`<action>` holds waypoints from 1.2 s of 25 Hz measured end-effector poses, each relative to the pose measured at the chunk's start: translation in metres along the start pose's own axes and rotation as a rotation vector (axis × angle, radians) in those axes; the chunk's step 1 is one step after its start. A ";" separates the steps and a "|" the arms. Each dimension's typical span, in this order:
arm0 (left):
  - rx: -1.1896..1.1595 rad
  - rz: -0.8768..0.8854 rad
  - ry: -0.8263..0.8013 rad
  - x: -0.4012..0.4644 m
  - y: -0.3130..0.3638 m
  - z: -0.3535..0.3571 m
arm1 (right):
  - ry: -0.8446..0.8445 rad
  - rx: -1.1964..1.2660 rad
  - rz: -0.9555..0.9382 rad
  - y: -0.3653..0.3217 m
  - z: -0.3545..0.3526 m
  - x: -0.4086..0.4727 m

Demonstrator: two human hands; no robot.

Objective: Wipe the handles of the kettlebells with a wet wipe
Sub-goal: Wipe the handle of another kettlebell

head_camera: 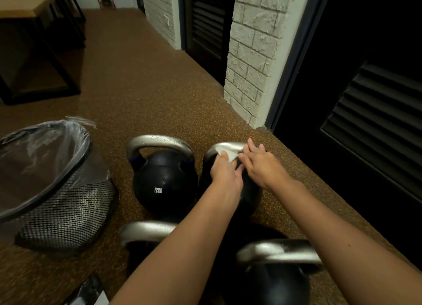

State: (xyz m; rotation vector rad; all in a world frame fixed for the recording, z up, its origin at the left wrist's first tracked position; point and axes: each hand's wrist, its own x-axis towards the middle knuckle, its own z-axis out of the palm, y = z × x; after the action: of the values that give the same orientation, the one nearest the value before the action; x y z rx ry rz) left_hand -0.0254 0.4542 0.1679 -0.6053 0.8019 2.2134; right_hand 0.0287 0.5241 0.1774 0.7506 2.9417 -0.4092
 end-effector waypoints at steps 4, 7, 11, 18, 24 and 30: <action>-0.008 0.027 0.122 0.000 0.022 -0.004 | 0.007 0.009 0.003 0.001 0.001 -0.001; 0.250 0.027 0.123 0.000 0.038 -0.006 | -0.001 0.019 0.003 0.001 0.001 0.000; 0.797 0.233 0.136 0.018 0.043 -0.013 | 0.010 0.028 0.002 0.001 0.001 0.000; 2.161 1.087 -0.474 0.030 0.044 -0.041 | 0.016 0.030 0.008 0.001 0.002 -0.001; 2.001 1.076 -0.526 0.054 0.066 -0.036 | 0.010 0.032 0.005 0.001 0.000 0.000; 2.258 1.157 -0.672 0.046 0.063 -0.037 | 0.005 0.023 0.003 0.003 0.001 0.001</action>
State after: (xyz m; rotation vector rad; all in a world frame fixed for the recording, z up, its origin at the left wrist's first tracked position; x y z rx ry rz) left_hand -0.0952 0.4136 0.1368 1.8047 2.5278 0.5267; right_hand 0.0295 0.5265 0.1754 0.7590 2.9453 -0.4424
